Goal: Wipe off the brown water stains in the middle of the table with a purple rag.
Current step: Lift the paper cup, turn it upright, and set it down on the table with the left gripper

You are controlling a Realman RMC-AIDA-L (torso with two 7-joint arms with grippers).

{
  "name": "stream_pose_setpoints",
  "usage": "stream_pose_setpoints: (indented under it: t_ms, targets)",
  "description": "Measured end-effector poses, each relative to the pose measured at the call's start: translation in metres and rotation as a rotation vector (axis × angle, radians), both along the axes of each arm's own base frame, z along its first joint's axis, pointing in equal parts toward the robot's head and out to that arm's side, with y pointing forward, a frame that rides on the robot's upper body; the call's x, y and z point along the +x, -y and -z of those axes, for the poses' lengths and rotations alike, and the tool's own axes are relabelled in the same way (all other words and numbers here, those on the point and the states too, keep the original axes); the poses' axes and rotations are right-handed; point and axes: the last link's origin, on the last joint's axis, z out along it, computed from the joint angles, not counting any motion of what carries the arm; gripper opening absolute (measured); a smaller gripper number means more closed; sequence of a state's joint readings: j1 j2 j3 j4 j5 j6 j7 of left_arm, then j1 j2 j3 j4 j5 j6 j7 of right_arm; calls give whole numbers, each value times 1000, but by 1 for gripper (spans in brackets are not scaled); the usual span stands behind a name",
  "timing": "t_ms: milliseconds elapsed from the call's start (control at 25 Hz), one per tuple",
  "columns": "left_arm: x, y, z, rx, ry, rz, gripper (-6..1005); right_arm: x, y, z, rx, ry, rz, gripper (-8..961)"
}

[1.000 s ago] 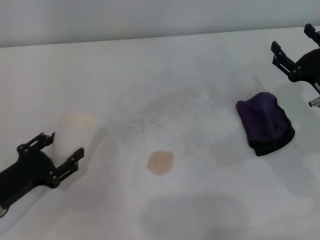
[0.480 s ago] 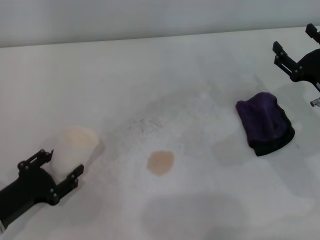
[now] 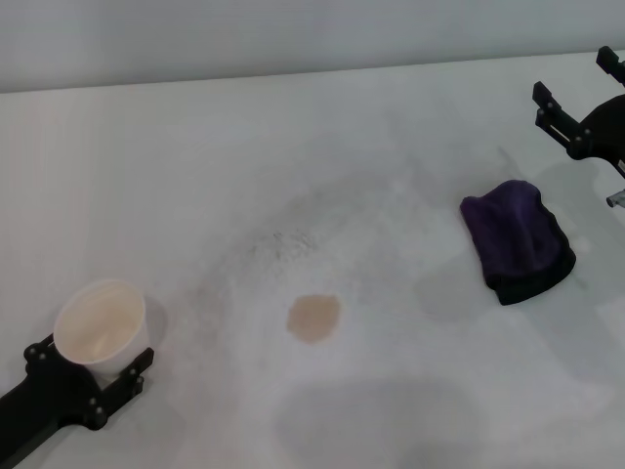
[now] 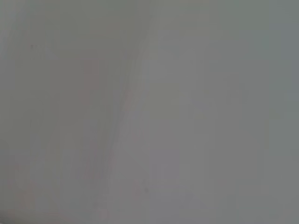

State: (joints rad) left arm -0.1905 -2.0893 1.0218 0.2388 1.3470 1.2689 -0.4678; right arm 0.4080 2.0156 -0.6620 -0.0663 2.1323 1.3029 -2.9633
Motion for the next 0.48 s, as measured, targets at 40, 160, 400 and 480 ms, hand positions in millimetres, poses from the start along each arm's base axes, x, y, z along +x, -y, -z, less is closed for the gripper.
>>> stream_pose_setpoints:
  t_ms: [40, 160, 400, 480]
  targets:
    - [0, 1, 0, 5, -5, 6, 665, 0, 0, 0, -1, 1, 1, 870]
    - [1, 1, -1, 24, -15, 25, 669, 0, -2, 1, -6, 4, 3, 870]
    - [2, -2, -1, 49, -14, 31, 696, -1, -2, 1, -10, 8, 0, 871]
    - [2, -2, -1, 50, -16, 29, 706, -1, -2, 2, -11, 8, 0, 871]
